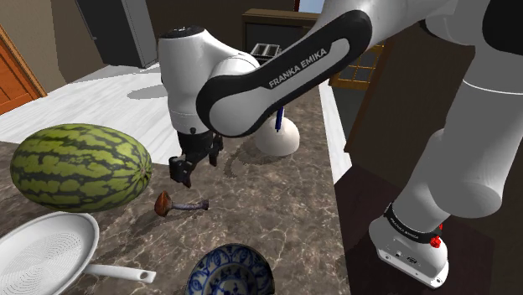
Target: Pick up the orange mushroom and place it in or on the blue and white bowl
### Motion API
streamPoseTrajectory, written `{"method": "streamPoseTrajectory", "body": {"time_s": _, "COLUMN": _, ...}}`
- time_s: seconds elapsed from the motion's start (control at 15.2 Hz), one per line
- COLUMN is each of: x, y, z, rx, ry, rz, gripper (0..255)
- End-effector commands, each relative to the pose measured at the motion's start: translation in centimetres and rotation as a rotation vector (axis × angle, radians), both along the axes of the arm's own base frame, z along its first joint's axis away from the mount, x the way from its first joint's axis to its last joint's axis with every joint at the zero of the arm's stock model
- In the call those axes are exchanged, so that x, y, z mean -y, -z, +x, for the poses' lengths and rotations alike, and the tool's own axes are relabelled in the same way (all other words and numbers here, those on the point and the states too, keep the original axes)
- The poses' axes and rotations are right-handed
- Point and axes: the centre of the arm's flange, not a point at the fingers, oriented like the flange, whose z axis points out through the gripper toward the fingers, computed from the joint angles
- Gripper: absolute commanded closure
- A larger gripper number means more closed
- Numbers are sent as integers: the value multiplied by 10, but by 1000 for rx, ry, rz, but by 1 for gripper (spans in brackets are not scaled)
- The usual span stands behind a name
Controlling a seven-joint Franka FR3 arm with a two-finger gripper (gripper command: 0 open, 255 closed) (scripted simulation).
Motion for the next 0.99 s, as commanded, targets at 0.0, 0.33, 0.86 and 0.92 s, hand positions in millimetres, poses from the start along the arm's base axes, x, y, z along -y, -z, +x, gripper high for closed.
{"method": "streamPoseTrajectory", "body": {"time_s": 0.0, "x": -1, "y": 9, "z": 2, "rx": 1, "ry": 0, "rz": 0, "gripper": 0}}
{"method": "streamPoseTrajectory", "body": {"time_s": 0.33, "x": -1, "y": 28, "z": 3, "rx": 1, "ry": 0, "rz": 0, "gripper": 0}}
{"method": "streamPoseTrajectory", "body": {"time_s": 0.86, "x": -1, "y": 28, "z": 3, "rx": 1, "ry": 0, "rz": 0, "gripper": 255}}
{"method": "streamPoseTrajectory", "body": {"time_s": 0.92, "x": -1, "y": 28, "z": 3, "rx": 1, "ry": 0, "rz": 0, "gripper": 255}}
